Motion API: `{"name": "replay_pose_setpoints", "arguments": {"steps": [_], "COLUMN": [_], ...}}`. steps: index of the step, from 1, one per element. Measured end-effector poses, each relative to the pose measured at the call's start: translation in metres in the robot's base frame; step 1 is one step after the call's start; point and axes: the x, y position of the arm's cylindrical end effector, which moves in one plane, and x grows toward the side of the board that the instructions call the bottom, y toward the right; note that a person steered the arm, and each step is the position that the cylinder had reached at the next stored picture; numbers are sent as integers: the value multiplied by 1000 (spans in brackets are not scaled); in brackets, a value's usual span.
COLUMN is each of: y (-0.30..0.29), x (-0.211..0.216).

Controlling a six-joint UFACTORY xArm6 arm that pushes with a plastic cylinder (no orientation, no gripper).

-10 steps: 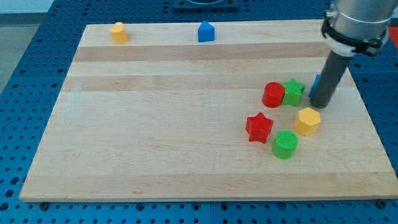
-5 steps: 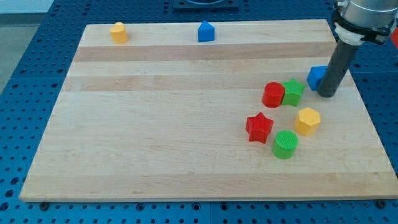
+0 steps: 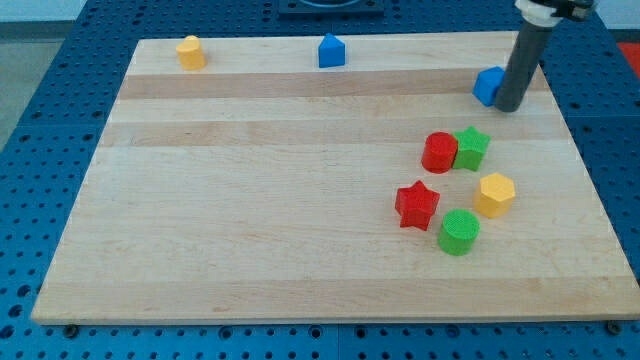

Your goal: Move the blue cube to the top right corner of the board

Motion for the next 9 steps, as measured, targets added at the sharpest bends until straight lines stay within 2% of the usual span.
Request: {"name": "replay_pose_setpoints", "arguments": {"steps": [2,4,7,9], "y": [-20,-35,-35,-35], "x": [-28,-30,-74,-59]}}
